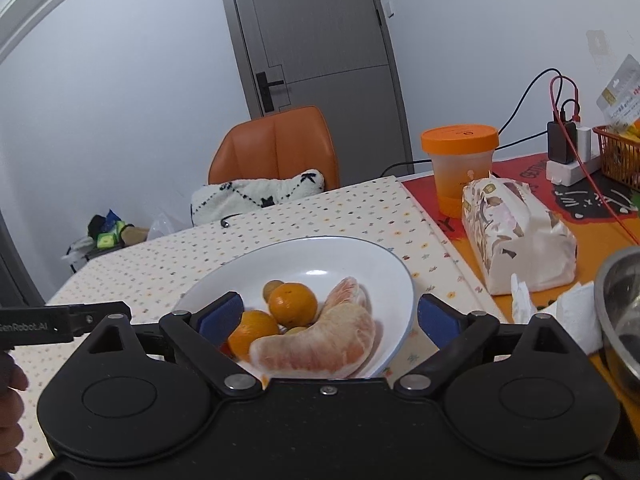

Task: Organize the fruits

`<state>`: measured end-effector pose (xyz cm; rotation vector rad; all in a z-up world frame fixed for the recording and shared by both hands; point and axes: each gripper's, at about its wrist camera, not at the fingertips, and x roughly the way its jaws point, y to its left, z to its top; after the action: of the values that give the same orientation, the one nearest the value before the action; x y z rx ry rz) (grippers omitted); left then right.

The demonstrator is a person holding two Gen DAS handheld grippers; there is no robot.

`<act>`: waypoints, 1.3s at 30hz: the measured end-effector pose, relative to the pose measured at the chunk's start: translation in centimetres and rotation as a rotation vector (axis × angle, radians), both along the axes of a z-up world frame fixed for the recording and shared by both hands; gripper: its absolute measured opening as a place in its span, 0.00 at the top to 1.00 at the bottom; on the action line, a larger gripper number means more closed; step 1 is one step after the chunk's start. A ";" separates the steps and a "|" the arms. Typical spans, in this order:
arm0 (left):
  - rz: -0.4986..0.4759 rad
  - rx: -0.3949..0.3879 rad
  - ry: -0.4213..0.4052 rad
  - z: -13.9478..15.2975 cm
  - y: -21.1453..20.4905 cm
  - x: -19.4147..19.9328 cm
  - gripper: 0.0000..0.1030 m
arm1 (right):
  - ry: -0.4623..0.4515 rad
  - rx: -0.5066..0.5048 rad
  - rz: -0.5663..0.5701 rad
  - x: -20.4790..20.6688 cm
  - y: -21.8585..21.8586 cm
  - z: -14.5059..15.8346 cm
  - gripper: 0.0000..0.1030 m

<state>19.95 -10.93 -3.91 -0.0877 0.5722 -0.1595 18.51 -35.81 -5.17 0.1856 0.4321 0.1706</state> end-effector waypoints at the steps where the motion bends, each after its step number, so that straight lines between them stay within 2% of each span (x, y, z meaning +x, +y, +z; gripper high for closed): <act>1: 0.002 0.004 -0.003 0.1 0.2 -0.1 0.20 | 0.002 0.005 -0.002 -0.2 0.1 0.0 0.06; 6: 0.017 0.018 -0.016 0.5 1.0 -0.9 0.12 | 0.020 0.047 0.002 -0.9 0.4 0.0 0.05; 11: 0.031 0.026 -0.007 0.9 1.9 -1.6 0.09 | 0.023 0.065 0.008 -1.8 1.0 0.4 0.00; 18: 0.056 0.033 0.018 1.4 3.2 -2.7 0.05 | 0.031 0.081 0.012 -2.9 1.8 1.3 0.00; 27: 0.082 0.042 0.023 2.4 4.4 -4.2 0.00 | 0.040 0.103 0.012 -4.5 2.6 2.1 0.00; 39: 0.099 0.020 0.025 4.2 6.9 -7.0 0.00 | 0.073 0.128 0.014 -7.3 4.5 4.1 0.00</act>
<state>12.93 -4.07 0.30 -0.0982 0.5930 -0.0562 11.21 -31.36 -1.08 0.3156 0.4951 0.2064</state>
